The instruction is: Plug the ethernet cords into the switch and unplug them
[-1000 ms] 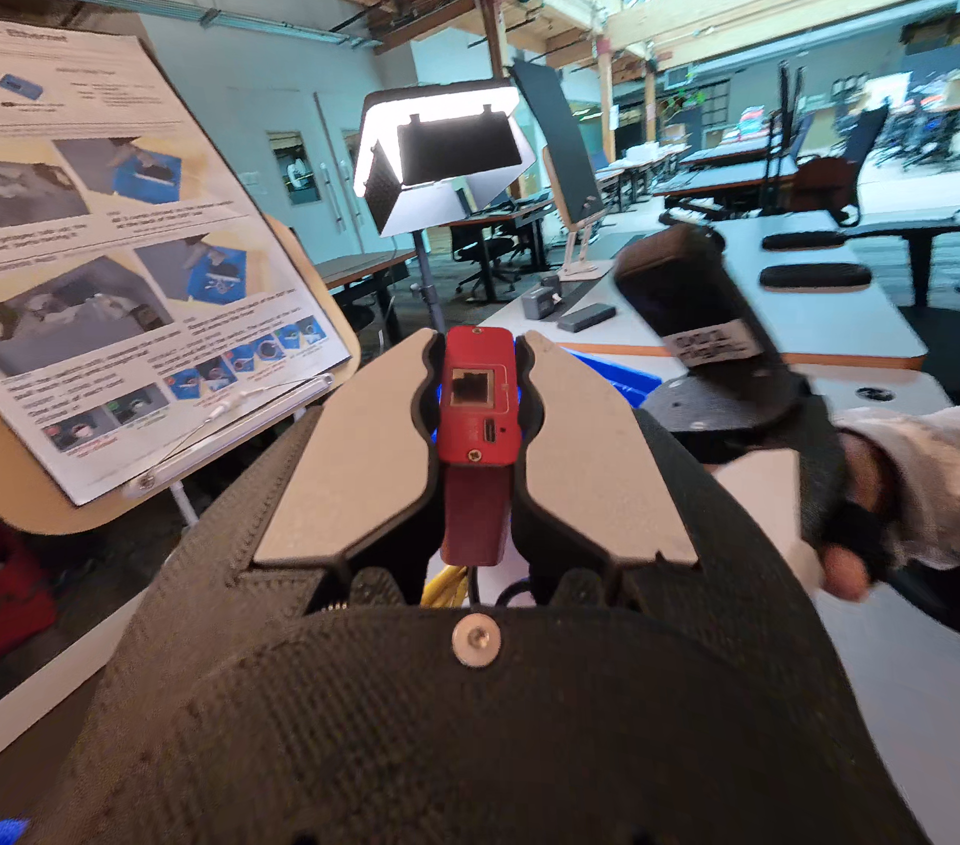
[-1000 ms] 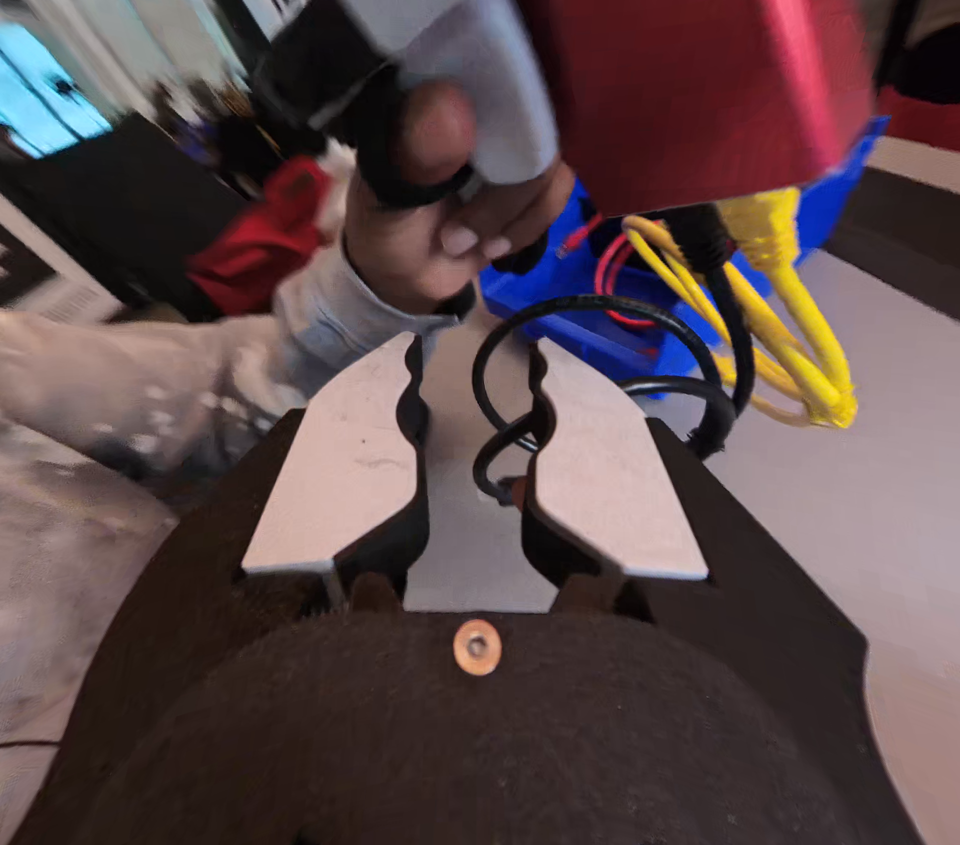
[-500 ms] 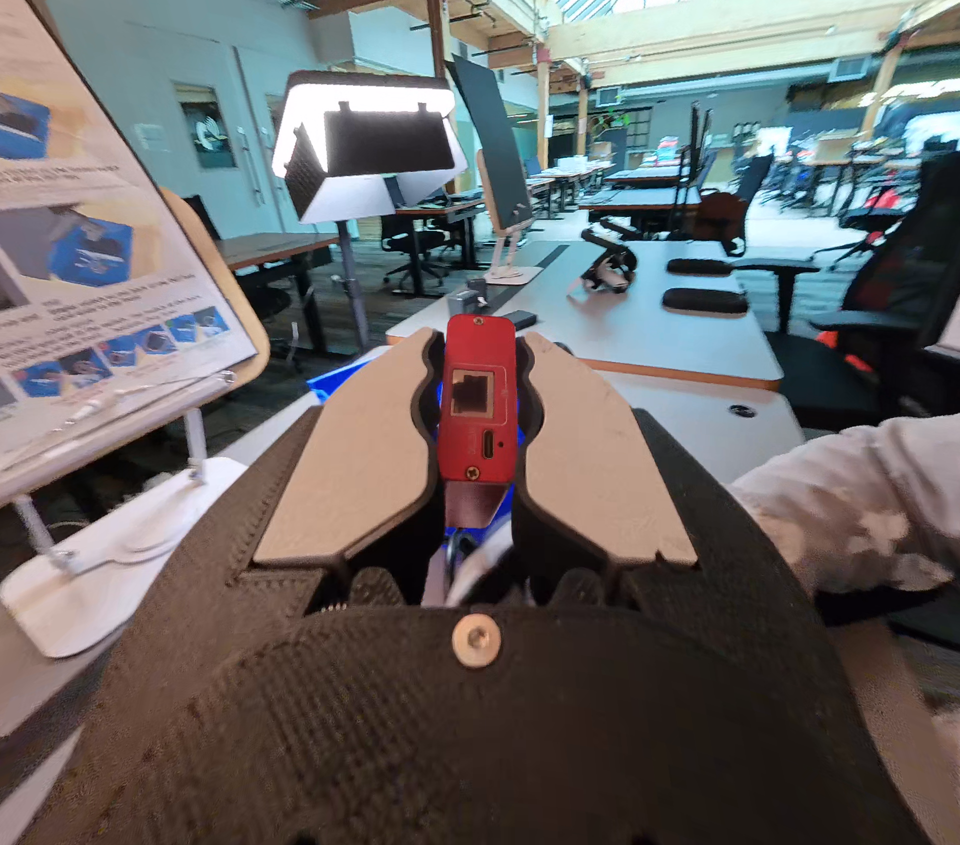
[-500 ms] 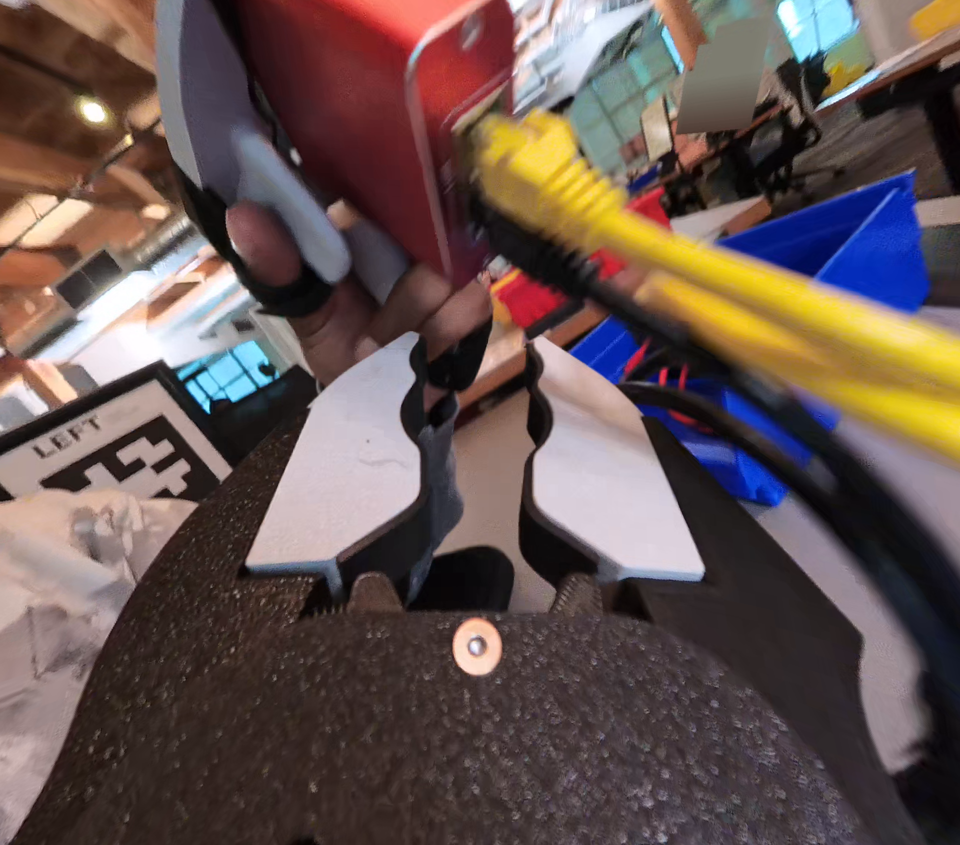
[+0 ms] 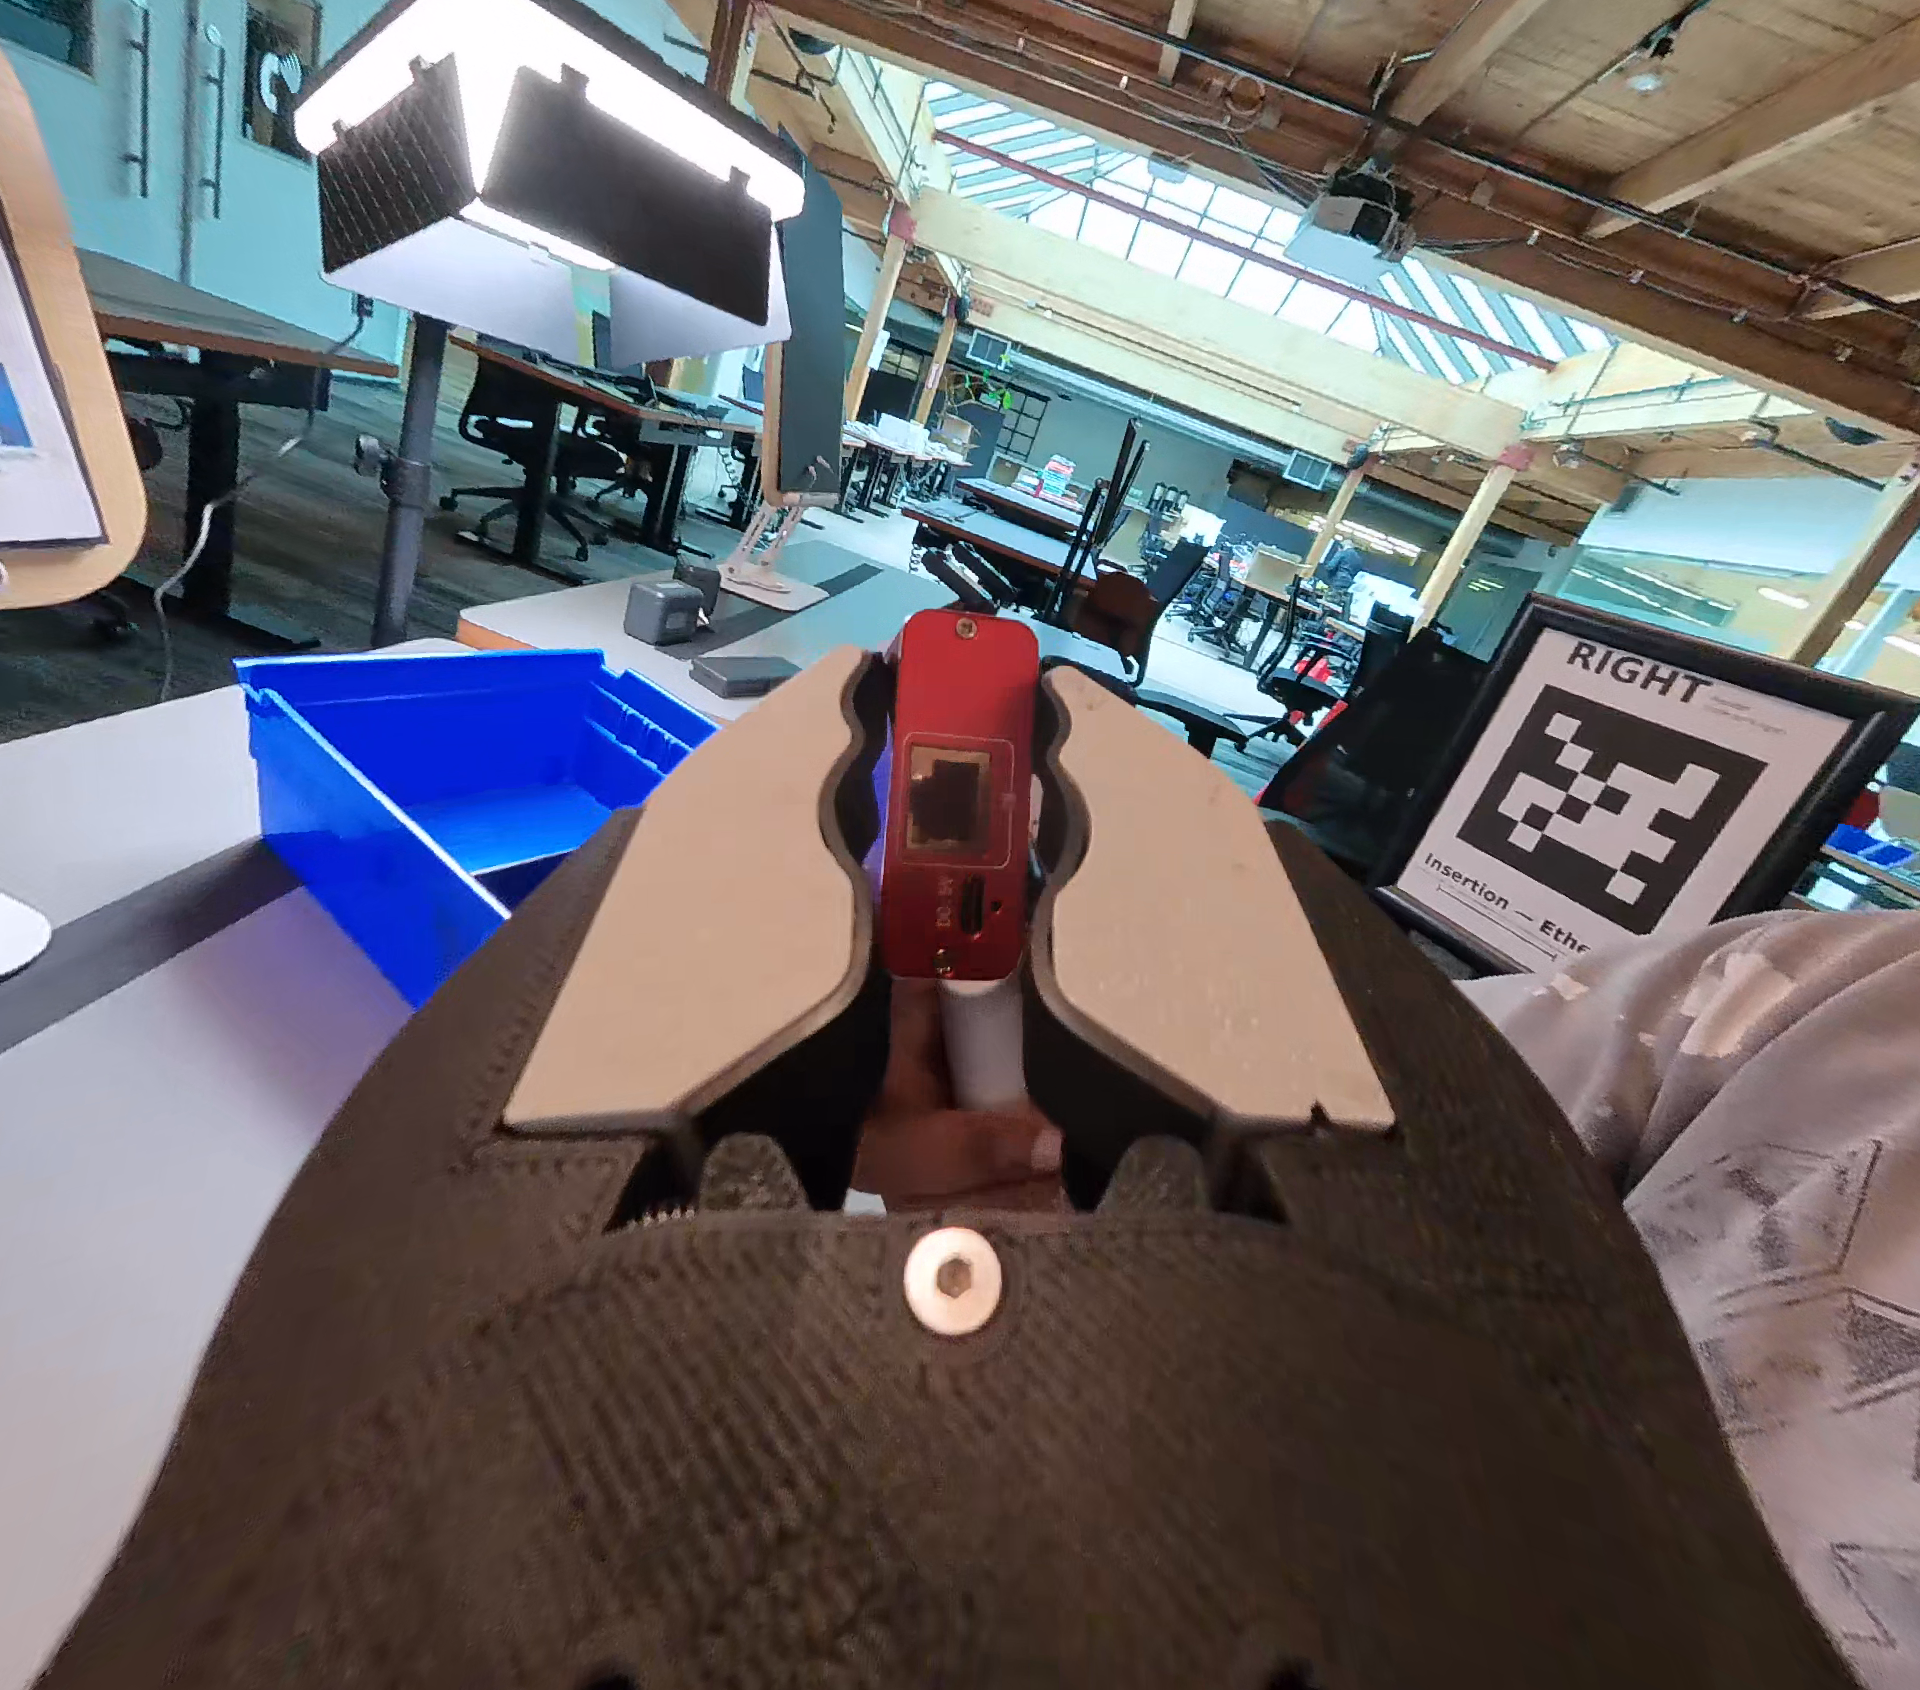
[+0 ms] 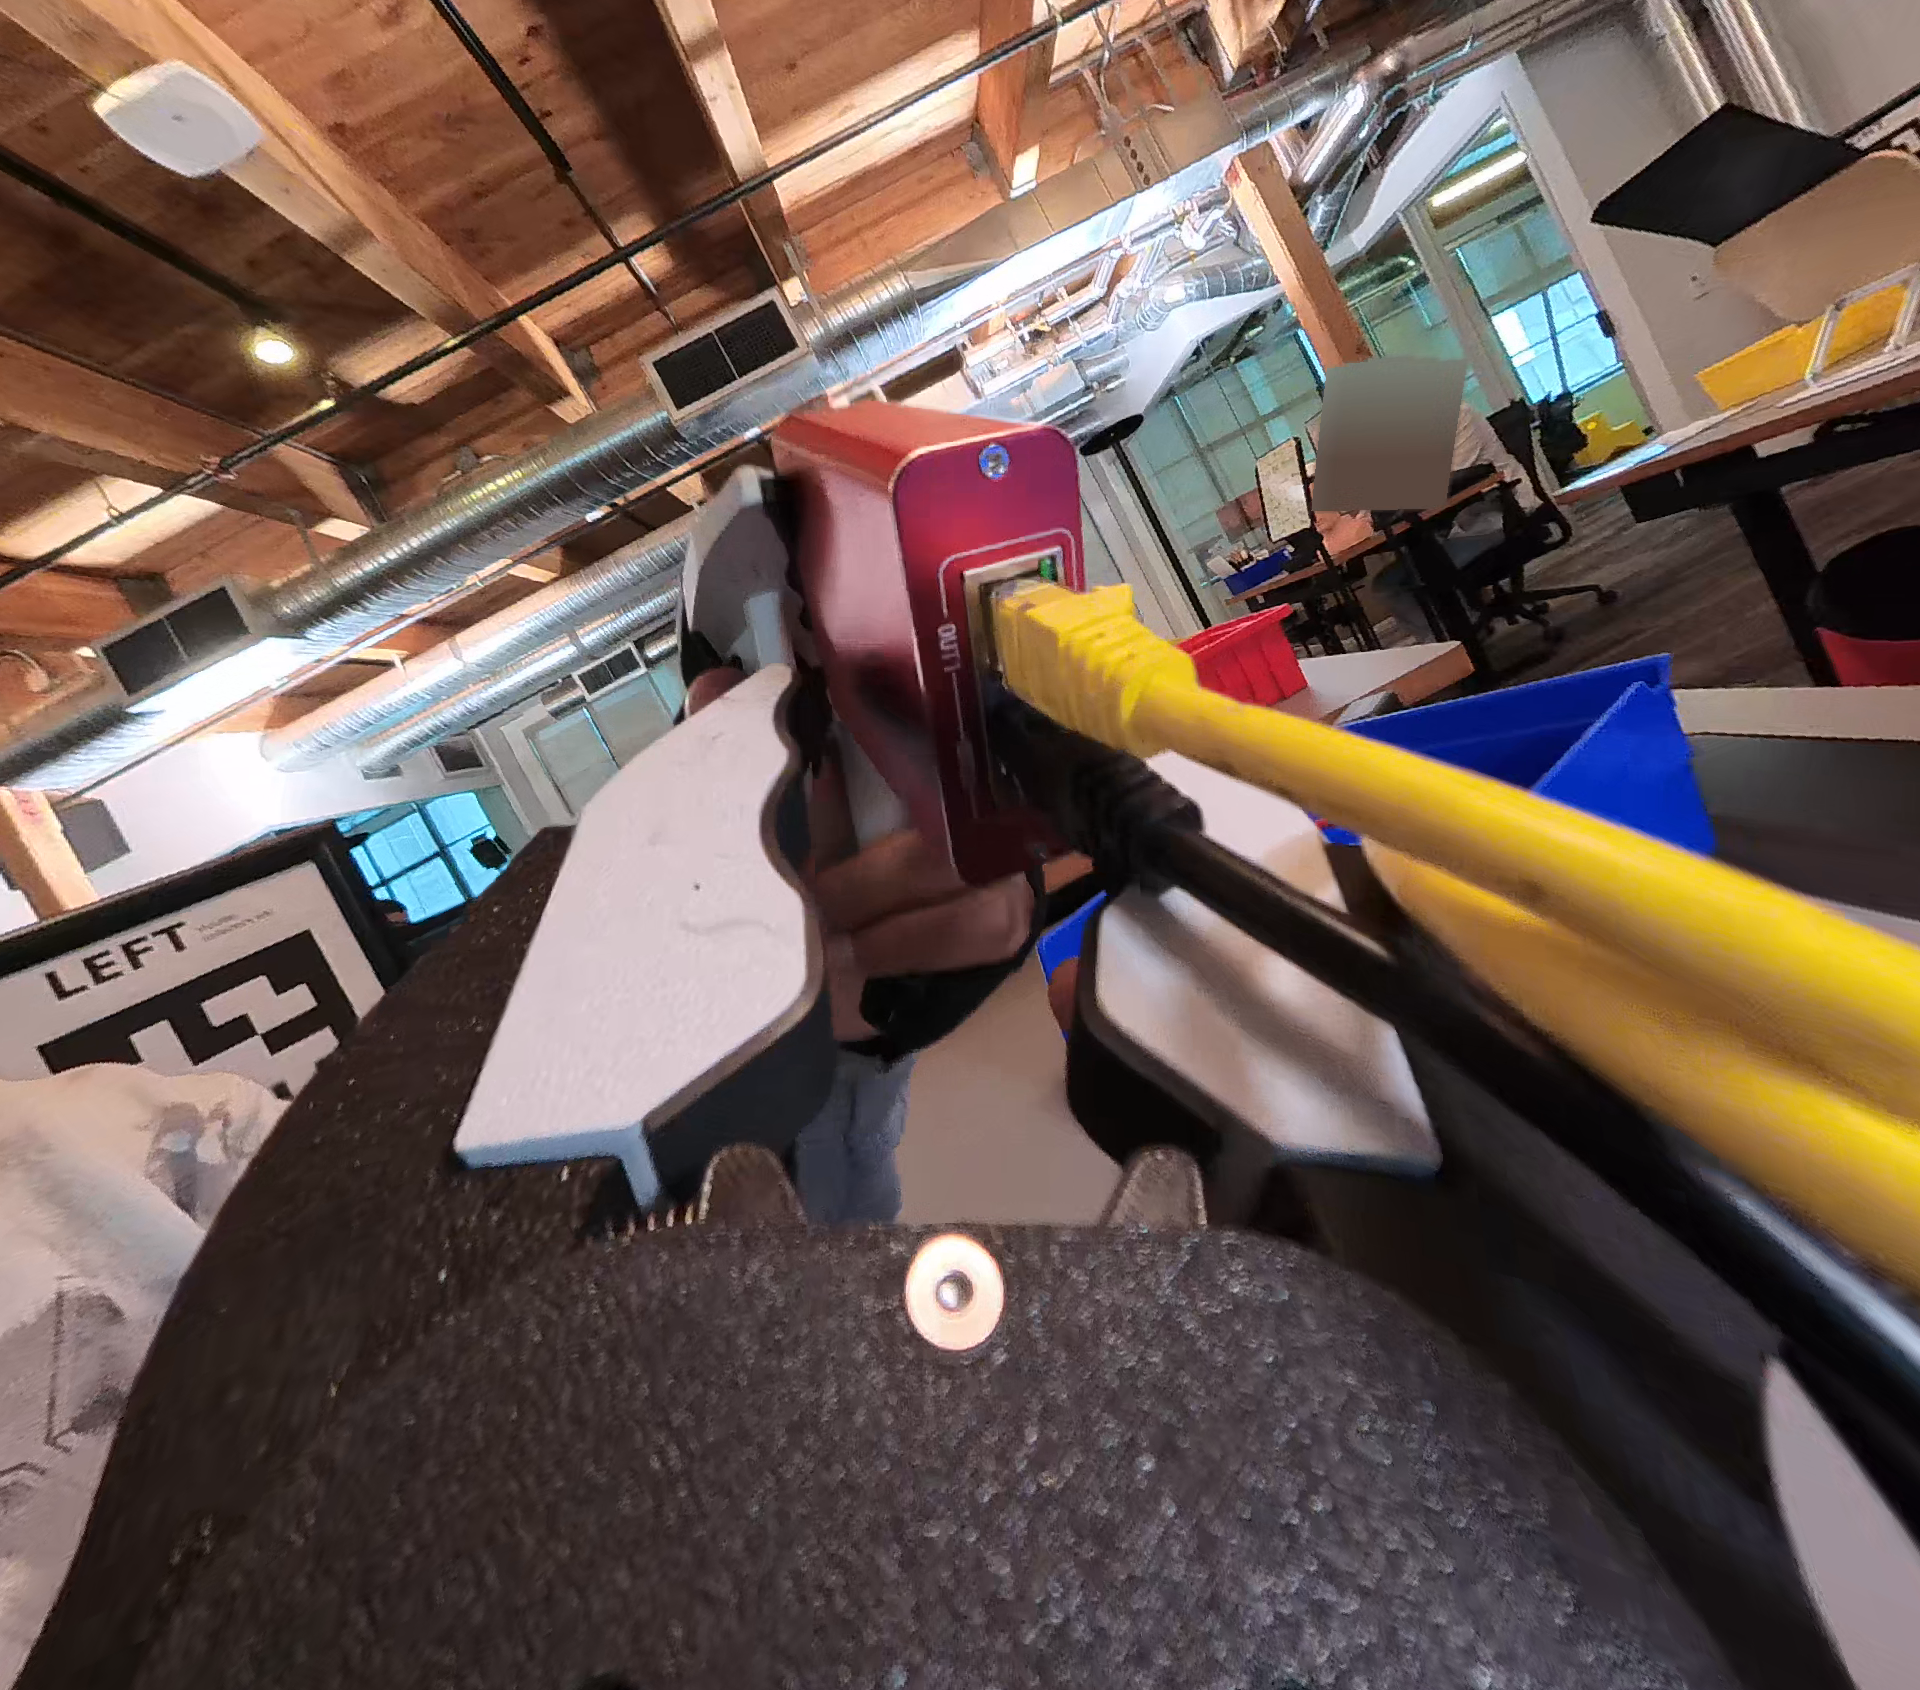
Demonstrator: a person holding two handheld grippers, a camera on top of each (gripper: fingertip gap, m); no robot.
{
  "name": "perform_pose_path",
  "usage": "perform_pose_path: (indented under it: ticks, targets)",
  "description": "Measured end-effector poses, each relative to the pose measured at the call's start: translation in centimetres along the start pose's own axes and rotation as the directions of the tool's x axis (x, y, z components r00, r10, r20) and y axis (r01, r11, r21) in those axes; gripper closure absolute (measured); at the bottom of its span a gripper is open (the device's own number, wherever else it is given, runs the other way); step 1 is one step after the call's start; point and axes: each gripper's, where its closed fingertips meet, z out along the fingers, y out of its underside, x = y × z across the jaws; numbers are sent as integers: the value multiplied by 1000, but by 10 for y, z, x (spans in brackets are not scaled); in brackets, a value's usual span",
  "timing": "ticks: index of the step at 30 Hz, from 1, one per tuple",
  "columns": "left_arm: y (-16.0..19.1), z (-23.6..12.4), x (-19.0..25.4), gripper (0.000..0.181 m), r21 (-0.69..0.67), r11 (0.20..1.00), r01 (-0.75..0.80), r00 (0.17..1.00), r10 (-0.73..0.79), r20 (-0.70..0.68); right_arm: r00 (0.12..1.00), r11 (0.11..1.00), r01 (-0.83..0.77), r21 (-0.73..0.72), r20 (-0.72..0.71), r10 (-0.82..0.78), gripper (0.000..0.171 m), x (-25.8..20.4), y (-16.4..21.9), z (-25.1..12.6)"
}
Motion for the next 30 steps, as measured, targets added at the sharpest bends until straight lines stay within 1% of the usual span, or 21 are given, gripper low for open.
perform_pose_path:
  ticks: [3, 5, 7, 11, 13, 15, 18, 20, 22, 23, 24, 27, 29, 30]
  targets:
    - [4, 2, 0, 153, -13, 1000, 22, 1000, -22, -7, 1000, 999, 9, 46, -6, -8, 124, 4, -11, -6]
    - [7, 2, -2, 154, -22, 999, 32, 999, -32, -3, 999, 997, 52, 57, -15, -52, 125, 5, -20, -10]
    - [8, 3, -2, 154, -29, 999, 32, 999, -33, -6, 993, 993, 113, 26, -27, -113, 126, 5, -22, -12]
    - [10, -1, -5, 154, -90, 996, 7, 1000, -6, 14, 983, 983, 184, -2, -21, -184, 134, 1, -26, -14]
    - [10, -4, -6, 156, -119, 993, -28, 999, 31, 31, 966, 967, 256, -16, -37, -256, 136, -1, -24, -14]
    - [8, -6, -7, 155, -130, 987, -93, 993, 102, 61, 932, 935, 354, -27, -69, -355, 138, -1, -25, -15]
    - [1, -10, -5, 144, -139, 974, -179, 978, 192, 83, 866, 874, 484, -56, -113, -487, 138, -1, -26, -16]
    - [1, -13, -3, 145, -169, 960, -224, 969, 239, 71, 832, 840, 537, -75, -118, -543, 139, -3, -23, -15]
    - [7, -13, 0, 145, -209, 947, -243, 965, 258, 48, 824, 829, 550, -100, -100, -558, 138, -5, -16, -12]
    - [9, -13, -1, 150, -221, 941, -256, 961, 272, 44, 829, 833, 544, -99, -92, -552, 137, -7, -14, -10]
    - [9, -13, 1, 150, -221, 938, -268, 959, 281, 32, 835, 839, 537, -93, -87, -544, 137, -8, -14, -10]
    - [13, -18, 1, 152, -273, 932, -238, 968, 250, 10, 846, 843, 519, -139, -56, -530, 136, -7, -9, -10]
    - [16, -19, 2, 153, -296, 926, -234, 970, 243, -6, 851, 845, 510, -161, -47, -523, 131, -6, -8, -10]
    - [17, -20, 2, 153, -304, 924, -231, 971, 240, -9, 855, 848, 504, -164, -43, -517, 132, -5, -7, -10]
